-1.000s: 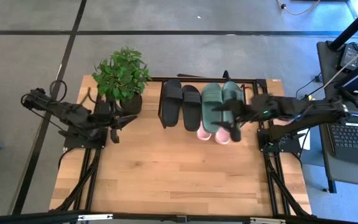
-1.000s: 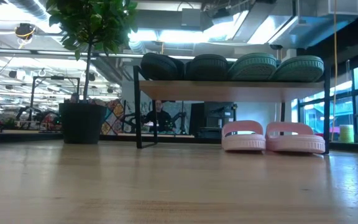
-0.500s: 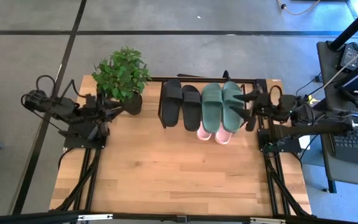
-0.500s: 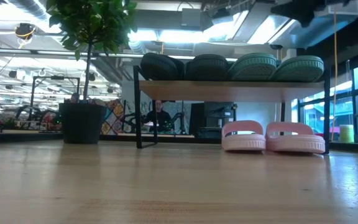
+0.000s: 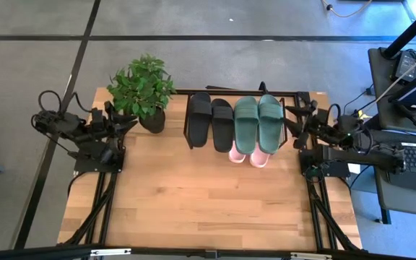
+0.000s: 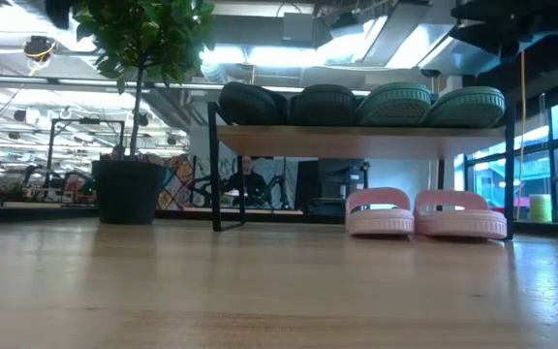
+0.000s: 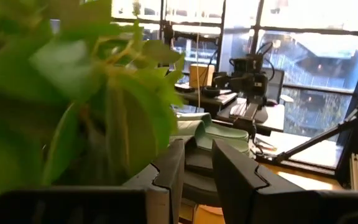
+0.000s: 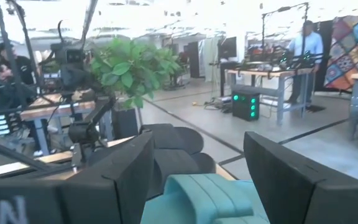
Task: Pick and place slides into the shelf
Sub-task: Return to Home Position
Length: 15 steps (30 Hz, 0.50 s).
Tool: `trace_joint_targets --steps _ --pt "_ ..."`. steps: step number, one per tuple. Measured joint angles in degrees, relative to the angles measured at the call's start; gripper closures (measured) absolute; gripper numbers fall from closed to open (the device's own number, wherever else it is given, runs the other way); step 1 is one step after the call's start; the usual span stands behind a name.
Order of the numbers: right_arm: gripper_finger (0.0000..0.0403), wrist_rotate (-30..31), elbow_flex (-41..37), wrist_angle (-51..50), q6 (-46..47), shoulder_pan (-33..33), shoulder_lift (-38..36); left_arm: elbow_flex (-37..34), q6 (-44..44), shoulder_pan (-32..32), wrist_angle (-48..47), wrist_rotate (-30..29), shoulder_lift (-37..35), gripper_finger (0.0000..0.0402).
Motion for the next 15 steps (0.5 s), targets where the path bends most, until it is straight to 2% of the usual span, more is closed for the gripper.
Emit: trace_joint_targets --steps 6,9,11,15 --pt "0.0157 0.0 -3.7 -0.9 0.0 -2.5 -6.3 -5.5 1.2 0.0 1.5 0.9 -7.9 0.0325" --pt "0.0157 0.0 -6.0 -1.0 0.1 -3.2 -10.0 -7.3 1.4 0.0 2.5 1.3 -9.6 0.0325" --pt "0.0157 0.0 -7.5 -1.0 0.2 -3.5 -12.0 -7.9 1.6 0.0 1.6 -0.5 -9.5 0.0325" --pt "0.0157 0.0 -8.9 -0.6 0.2 -3.7 -11.1 -8.1 1.4 0.0 -1.1 -5.8 -9.5 0.0325"
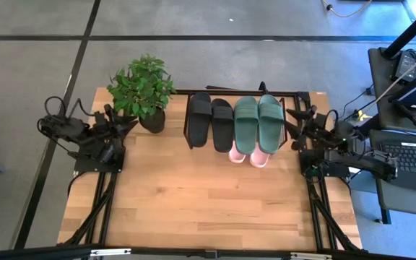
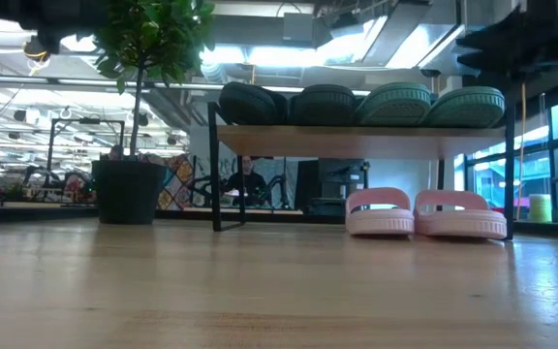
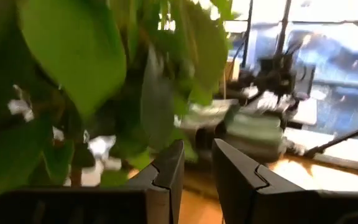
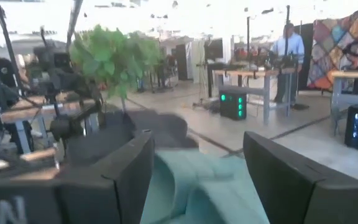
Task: Pick and place slides into the shelf
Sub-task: Return to Home Position
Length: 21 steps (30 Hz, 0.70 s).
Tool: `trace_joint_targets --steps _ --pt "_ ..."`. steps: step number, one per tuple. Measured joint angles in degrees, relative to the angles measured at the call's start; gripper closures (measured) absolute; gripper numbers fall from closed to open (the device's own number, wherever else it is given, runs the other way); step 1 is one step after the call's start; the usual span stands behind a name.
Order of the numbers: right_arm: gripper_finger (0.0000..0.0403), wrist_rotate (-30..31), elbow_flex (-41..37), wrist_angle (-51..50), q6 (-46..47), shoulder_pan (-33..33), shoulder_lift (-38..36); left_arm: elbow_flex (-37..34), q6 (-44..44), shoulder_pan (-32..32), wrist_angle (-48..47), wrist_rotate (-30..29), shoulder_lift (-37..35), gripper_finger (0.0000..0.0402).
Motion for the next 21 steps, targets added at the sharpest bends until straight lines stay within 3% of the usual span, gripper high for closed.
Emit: trace_joint_targets --steps 7,16,19,21 --pt "0.0157 0.0 -4.8 2.3 4.3 0.0 -0.8 -0.1 -5.0 0.0 -4.9 0.5 0.0 0.0325" --pt "0.0157 -1.9 -6.7 4.6 3.4 0.0 -0.8 -0.7 -4.1 0.0 1.2 26.8 0.7 0.0325" --pt "0.0157 -1.9 -6.7 4.7 2.4 0.0 -0.8 -3.4 -0.2 0.0 4.0 28.0 1.7 0.0325" --pt "0.0157 -1.9 -6.7 4.6 2.2 0.0 -0.8 -5.5 0.0 0.0 4.9 25.0 1.6 0.0325"
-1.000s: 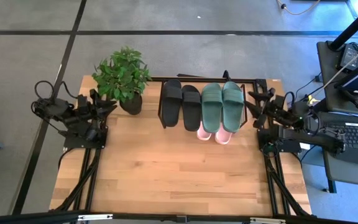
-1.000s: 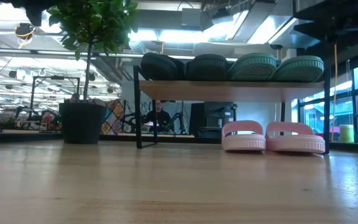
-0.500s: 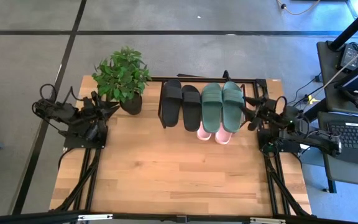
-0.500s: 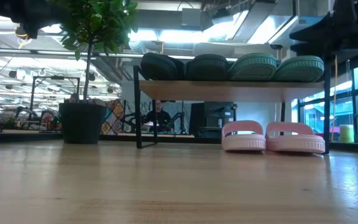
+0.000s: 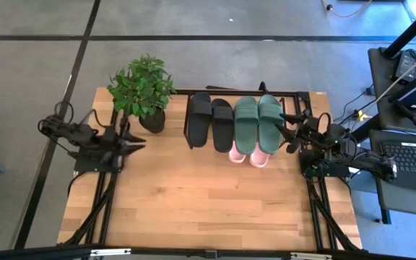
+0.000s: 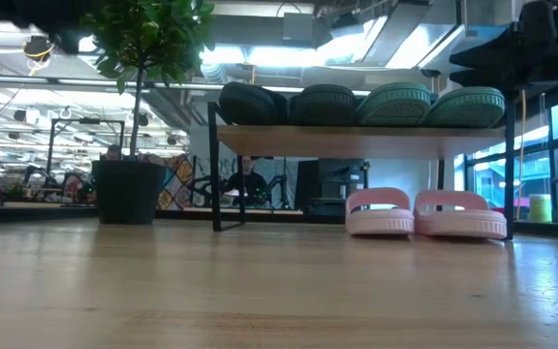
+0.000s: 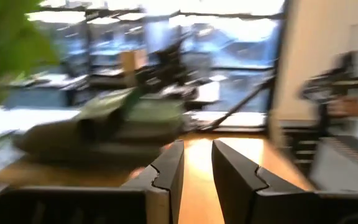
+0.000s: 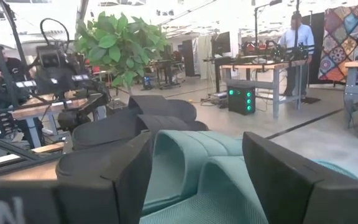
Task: Pick and place slides into the shelf
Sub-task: Return to Home Position
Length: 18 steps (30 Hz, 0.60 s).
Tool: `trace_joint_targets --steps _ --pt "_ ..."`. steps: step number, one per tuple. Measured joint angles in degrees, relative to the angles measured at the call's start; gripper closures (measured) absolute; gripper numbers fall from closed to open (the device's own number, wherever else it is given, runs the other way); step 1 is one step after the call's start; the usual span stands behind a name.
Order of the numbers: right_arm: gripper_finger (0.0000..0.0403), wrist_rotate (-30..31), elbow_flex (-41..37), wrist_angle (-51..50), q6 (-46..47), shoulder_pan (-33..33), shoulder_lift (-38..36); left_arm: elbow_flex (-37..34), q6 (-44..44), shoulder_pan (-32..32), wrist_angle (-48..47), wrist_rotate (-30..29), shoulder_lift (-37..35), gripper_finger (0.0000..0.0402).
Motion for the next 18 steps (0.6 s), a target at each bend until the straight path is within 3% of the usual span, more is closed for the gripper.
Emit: trace_joint_targets --steps 5,7,10,14,18 --pt "0.0157 0.0 0.0 0.0 -0.6 0.0 0.0 -5.2 -6.0 0.0 -0.2 -16.6 -0.7 0.0325" --pt "0.0157 0.0 0.0 0.0 -0.7 0.0 0.0 -6.5 -6.3 0.3 -0.2 -20.1 -1.4 0.0325" --pt "0.0157 0.0 0.0 -0.1 -0.7 0.0 0.0 -7.2 -6.3 1.8 0.0 -17.1 -1.7 0.0325" --pt "0.0157 0.0 0.0 -0.1 -1.0 0.0 0.0 -7.2 -8.2 5.1 1.0 -6.2 -1.7 0.0325" --pt "0.0157 0.0 0.0 -0.1 -1.1 0.0 0.0 -7.2 -7.9 9.3 1.2 -1.9 -1.7 0.0325"
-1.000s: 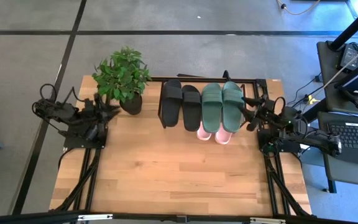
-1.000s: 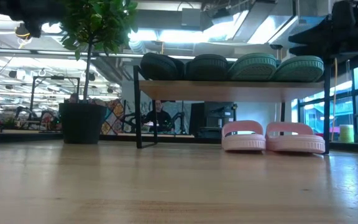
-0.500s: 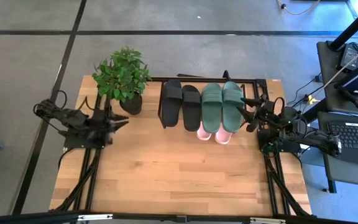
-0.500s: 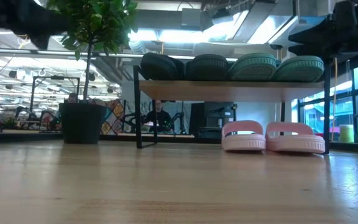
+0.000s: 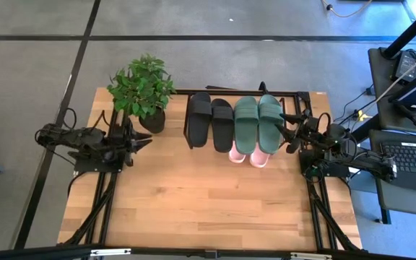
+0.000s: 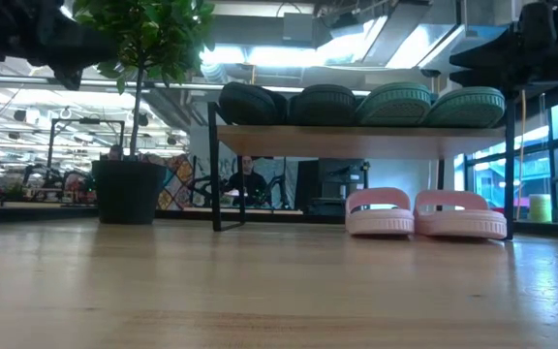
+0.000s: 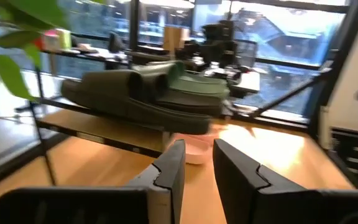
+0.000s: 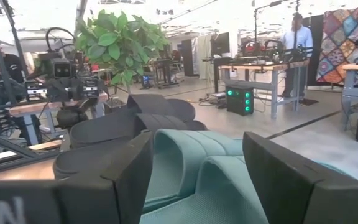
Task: Pick and place slides into the shelf
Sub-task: Return to Home Position
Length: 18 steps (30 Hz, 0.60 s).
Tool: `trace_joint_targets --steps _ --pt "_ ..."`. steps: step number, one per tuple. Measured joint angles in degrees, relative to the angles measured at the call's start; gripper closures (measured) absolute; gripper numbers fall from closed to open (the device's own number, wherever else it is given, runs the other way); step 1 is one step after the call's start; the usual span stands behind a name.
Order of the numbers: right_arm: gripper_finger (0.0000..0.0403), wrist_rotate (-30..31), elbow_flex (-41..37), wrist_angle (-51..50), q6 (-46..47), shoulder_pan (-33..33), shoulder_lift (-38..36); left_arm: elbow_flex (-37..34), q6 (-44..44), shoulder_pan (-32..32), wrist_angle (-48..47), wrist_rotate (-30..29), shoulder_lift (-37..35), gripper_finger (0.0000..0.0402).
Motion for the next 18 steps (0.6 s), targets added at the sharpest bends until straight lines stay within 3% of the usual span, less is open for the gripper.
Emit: trace_joint_targets --steps 9,13,18 --pt "0.0157 2.2 0.0 0.0 -0.6 0.0 0.0 -0.3 3.2 12.2 0.0 3.1 0.0 0.0325" --pt "0.0157 2.4 0.0 -0.1 -1.4 0.0 0.0 -4.9 3.3 16.1 6.5 9.4 0.0 0.0325" --pt "0.0157 2.5 0.0 -0.1 -2.6 0.0 0.0 -11.0 3.6 19.8 15.7 12.8 0.0 0.0325"
